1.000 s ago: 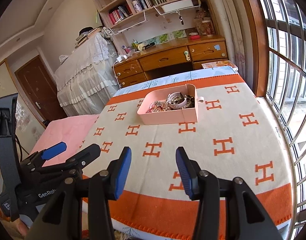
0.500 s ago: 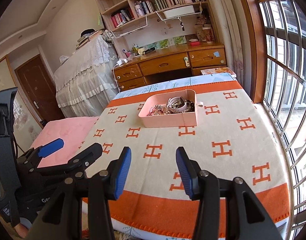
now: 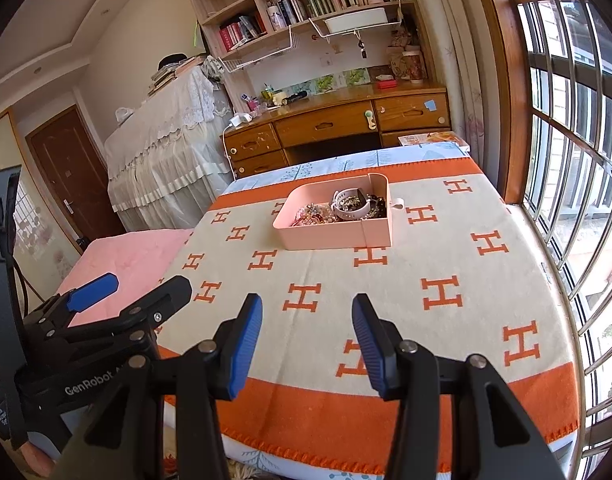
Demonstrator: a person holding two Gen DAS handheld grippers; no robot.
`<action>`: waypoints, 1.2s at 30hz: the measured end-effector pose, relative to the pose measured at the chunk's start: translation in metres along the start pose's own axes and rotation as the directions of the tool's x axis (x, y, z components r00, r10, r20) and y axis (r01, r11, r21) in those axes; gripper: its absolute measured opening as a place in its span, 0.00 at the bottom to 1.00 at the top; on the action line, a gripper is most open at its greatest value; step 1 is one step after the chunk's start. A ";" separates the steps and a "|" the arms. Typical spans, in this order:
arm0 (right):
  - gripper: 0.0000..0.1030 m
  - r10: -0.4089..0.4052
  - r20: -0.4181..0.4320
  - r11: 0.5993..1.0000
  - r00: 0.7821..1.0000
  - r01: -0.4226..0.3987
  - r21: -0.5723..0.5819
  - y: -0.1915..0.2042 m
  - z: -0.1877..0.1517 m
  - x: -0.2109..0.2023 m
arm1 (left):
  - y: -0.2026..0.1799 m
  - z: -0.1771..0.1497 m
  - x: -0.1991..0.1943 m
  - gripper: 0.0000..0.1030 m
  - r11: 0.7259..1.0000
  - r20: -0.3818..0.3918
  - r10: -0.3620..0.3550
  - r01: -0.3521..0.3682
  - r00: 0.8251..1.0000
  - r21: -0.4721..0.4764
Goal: Organize jewelry
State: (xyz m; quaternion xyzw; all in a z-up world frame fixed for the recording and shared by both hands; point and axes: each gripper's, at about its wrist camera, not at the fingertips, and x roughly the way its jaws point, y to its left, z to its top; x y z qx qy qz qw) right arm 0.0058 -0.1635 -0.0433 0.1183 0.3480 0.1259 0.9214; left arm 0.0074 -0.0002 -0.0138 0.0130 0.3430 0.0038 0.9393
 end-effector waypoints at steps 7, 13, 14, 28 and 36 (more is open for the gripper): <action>0.46 0.002 0.000 1.000 1.000 -0.002 0.001 0.000 0.000 0.000 | -0.001 -0.001 0.000 0.99 1.000 -0.004 0.005 -0.005 1.000 -0.001; 0.46 0.001 -0.001 1.000 1.000 -0.001 0.001 0.000 0.000 0.000 | -0.001 -0.001 0.000 0.99 1.000 -0.006 0.004 -0.004 1.000 -0.001; 0.46 0.002 -0.003 1.000 1.000 -0.002 0.002 0.000 0.000 -0.001 | 0.000 -0.002 0.000 0.99 1.000 -0.006 0.005 -0.005 1.000 -0.001; 0.46 -0.002 -0.006 1.000 1.000 0.002 0.002 0.001 -0.001 -0.002 | 0.003 -0.009 0.001 0.99 1.000 -0.023 0.013 -0.013 1.000 -0.002; 0.46 -0.001 -0.008 1.000 1.000 0.002 0.002 0.002 -0.003 -0.005 | 0.005 -0.012 -0.002 0.99 1.000 -0.024 0.024 -0.024 0.999 -0.001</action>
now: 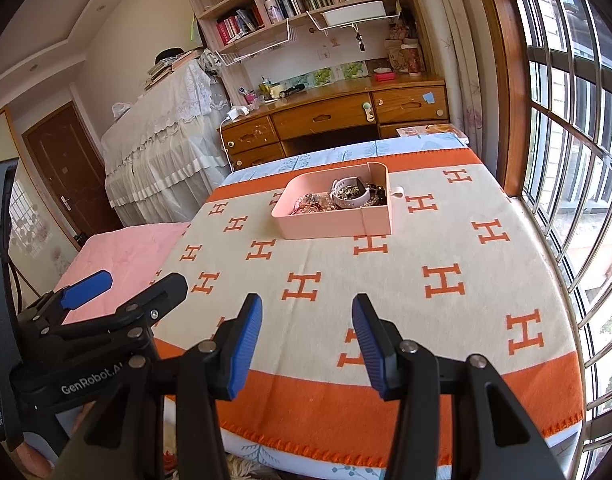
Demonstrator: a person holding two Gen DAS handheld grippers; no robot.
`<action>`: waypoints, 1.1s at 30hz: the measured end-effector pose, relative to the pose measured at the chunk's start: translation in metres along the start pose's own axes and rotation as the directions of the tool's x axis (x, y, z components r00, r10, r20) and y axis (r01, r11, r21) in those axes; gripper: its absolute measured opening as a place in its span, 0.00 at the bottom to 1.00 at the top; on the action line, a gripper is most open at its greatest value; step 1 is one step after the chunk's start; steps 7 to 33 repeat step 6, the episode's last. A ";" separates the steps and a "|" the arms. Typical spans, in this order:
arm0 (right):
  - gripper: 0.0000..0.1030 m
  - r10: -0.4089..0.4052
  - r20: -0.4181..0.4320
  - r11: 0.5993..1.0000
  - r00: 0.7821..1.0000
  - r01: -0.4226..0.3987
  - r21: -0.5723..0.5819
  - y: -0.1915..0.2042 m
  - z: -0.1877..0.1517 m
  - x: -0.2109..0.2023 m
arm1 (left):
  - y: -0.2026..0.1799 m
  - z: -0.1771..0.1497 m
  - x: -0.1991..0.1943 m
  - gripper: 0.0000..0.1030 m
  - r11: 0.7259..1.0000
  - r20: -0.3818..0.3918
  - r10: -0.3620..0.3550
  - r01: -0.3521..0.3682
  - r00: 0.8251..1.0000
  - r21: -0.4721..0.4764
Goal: Organize jewelry
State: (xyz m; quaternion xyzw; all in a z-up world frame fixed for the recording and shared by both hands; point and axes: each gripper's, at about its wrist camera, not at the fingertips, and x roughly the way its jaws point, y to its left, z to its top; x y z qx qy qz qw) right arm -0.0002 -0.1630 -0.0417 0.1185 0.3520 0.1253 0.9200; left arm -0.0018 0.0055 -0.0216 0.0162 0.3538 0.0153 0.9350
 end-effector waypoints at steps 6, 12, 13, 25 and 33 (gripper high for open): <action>0.46 -0.002 -0.001 1.000 1.000 0.002 0.000 0.000 0.002 0.001 | 0.001 -0.001 -0.002 0.99 1.000 -0.011 -0.007 0.007 1.000 -0.004; 0.46 -0.002 -0.001 1.000 1.000 0.002 0.000 0.000 0.002 0.001 | 0.001 -0.001 -0.002 0.99 1.000 -0.011 -0.007 0.007 1.000 -0.004; 0.46 -0.002 -0.001 1.000 1.000 0.002 0.000 0.000 0.002 0.001 | 0.001 -0.001 -0.002 0.99 1.000 -0.011 -0.007 0.007 1.000 -0.004; 0.46 -0.002 -0.001 1.000 1.000 0.002 0.000 0.000 0.002 0.001 | 0.001 -0.001 -0.002 0.99 1.000 -0.011 -0.007 0.007 1.000 -0.004; 0.46 -0.002 -0.001 1.000 1.000 0.002 0.000 0.000 0.002 0.001 | 0.001 -0.001 -0.002 0.99 1.000 -0.011 -0.007 0.007 1.000 -0.004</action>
